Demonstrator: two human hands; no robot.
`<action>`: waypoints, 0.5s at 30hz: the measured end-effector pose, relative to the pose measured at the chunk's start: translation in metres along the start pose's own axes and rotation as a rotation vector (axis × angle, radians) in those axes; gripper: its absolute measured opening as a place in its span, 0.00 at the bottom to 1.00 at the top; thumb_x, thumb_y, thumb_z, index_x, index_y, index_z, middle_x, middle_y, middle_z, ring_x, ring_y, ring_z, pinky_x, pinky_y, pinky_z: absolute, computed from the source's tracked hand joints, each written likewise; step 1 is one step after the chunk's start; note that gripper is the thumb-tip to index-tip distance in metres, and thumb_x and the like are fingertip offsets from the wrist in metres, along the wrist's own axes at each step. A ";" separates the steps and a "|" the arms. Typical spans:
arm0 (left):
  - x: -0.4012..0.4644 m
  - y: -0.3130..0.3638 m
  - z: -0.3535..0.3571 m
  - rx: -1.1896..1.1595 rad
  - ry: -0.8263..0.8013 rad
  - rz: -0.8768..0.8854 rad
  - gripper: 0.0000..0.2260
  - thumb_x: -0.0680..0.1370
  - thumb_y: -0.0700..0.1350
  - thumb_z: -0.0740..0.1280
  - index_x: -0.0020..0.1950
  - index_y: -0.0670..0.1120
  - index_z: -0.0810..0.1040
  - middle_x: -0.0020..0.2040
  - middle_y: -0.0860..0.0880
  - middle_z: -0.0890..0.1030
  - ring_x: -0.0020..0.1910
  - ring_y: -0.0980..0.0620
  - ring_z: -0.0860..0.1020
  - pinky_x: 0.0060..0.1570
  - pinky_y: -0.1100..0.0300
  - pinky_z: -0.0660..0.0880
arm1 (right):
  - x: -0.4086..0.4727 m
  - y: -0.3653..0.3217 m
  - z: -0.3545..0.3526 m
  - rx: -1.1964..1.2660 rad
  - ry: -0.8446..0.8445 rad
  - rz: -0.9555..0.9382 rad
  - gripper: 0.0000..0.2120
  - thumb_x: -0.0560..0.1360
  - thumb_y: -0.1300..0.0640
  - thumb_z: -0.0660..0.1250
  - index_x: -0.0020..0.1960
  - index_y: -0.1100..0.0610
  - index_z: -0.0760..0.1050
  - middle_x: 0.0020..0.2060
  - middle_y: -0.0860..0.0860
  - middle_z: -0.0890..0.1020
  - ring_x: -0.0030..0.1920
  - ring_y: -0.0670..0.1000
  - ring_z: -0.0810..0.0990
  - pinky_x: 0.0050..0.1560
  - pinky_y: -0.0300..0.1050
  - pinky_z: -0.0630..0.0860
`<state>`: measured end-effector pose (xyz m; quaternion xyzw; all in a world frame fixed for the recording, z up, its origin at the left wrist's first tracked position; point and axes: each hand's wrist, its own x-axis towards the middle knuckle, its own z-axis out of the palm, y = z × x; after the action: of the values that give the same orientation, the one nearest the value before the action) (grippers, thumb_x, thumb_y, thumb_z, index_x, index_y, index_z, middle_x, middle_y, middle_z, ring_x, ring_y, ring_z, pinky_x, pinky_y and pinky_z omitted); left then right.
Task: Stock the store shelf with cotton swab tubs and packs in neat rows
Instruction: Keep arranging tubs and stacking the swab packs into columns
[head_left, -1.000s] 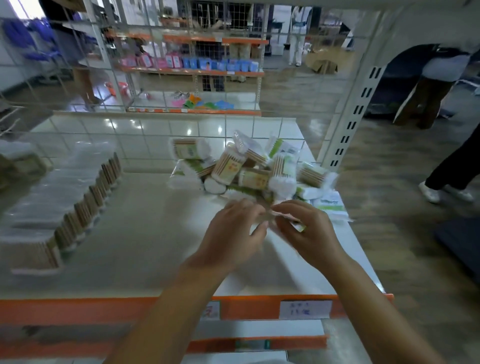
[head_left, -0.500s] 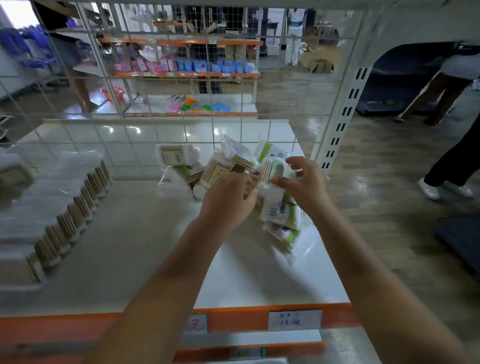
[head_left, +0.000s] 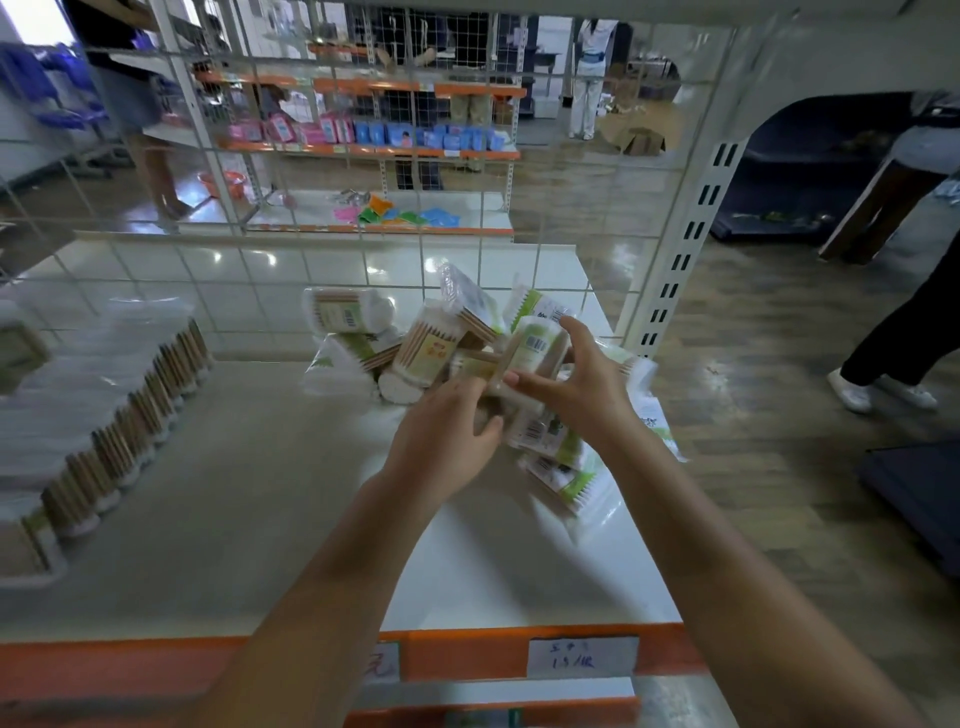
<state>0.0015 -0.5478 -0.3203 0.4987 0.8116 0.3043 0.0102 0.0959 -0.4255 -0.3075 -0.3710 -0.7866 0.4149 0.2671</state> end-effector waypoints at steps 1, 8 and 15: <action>-0.002 -0.002 0.000 -0.005 -0.006 -0.011 0.14 0.76 0.47 0.66 0.60 0.43 0.75 0.55 0.46 0.78 0.56 0.46 0.74 0.52 0.56 0.69 | -0.001 -0.001 0.001 -0.013 0.007 -0.012 0.42 0.64 0.47 0.76 0.72 0.51 0.59 0.58 0.51 0.74 0.57 0.49 0.71 0.51 0.42 0.69; -0.013 -0.016 -0.004 -0.068 -0.001 -0.086 0.16 0.76 0.47 0.67 0.61 0.43 0.76 0.54 0.47 0.79 0.53 0.49 0.75 0.50 0.62 0.67 | -0.005 -0.003 0.008 0.035 0.068 -0.041 0.37 0.65 0.47 0.76 0.70 0.47 0.63 0.58 0.52 0.75 0.55 0.53 0.76 0.52 0.57 0.77; -0.028 -0.018 -0.007 -0.225 -0.018 -0.181 0.14 0.75 0.47 0.68 0.59 0.48 0.77 0.48 0.53 0.78 0.49 0.53 0.76 0.48 0.64 0.68 | -0.026 -0.007 0.007 0.162 0.126 -0.133 0.34 0.65 0.49 0.76 0.67 0.43 0.65 0.62 0.50 0.75 0.59 0.57 0.76 0.55 0.59 0.76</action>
<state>-0.0011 -0.5799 -0.3316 0.4219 0.8138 0.3868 0.1007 0.1030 -0.4528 -0.3080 -0.3207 -0.7552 0.4343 0.3718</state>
